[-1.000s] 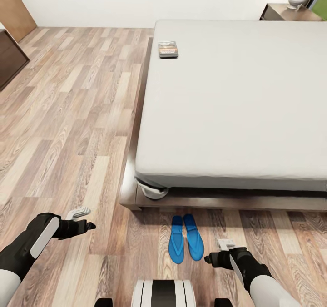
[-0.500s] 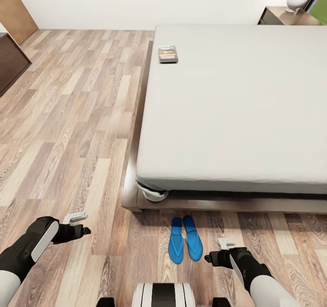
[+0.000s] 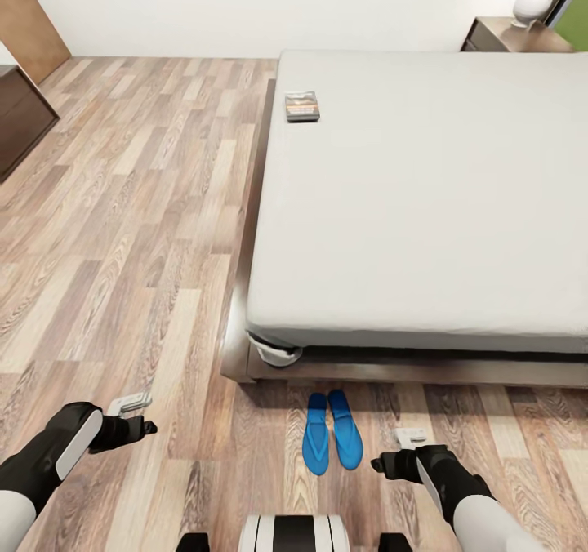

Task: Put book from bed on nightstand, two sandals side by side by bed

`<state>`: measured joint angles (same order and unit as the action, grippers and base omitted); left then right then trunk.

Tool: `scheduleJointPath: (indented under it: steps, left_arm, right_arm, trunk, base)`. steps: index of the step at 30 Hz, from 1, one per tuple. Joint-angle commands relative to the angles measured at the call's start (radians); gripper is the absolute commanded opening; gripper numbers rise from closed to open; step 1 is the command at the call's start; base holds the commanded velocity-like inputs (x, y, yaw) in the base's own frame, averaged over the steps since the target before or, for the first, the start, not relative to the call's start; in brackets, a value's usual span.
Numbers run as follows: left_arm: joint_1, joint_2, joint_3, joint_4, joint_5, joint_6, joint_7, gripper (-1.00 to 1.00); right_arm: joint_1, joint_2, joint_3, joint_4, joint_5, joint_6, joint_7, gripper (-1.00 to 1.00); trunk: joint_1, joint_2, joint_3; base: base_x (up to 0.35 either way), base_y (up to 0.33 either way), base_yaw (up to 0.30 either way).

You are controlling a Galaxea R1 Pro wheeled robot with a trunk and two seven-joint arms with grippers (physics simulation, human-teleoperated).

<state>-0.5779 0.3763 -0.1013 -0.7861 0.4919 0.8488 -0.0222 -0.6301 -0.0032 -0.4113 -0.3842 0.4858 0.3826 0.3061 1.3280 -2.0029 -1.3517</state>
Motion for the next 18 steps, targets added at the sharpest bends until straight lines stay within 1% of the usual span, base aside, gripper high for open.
scheduleJointPath:
  steps: [1,6,18]
  left_arm:
    - [0.0,0.001,-0.003,0.0,-0.002,0.002,-0.002,1.0]
    - [0.0,0.0,-0.003,0.019,-0.002,-0.007,-0.002,1.0]
    - [0.001,0.0,-0.003,0.028,-0.003,-0.011,-0.002,1.0]
  right_arm:
    - [0.0,0.001,-0.008,-0.002,0.011,0.004,0.009,1.0]
    - [0.0,-0.003,-0.009,-0.001,0.01,0.002,0.009,1.0]
    - [0.003,-0.006,-0.01,-0.001,0.01,0.001,0.009,1.0]
  trunk:
    - [-0.004,0.007,0.003]
    - [-0.023,0.042,0.018]
    - [-0.069,0.126,0.056]
  base:
    - [0.0,0.0,0.0]
    - [0.0,0.0,0.0]
    - [0.0,0.0,0.0]
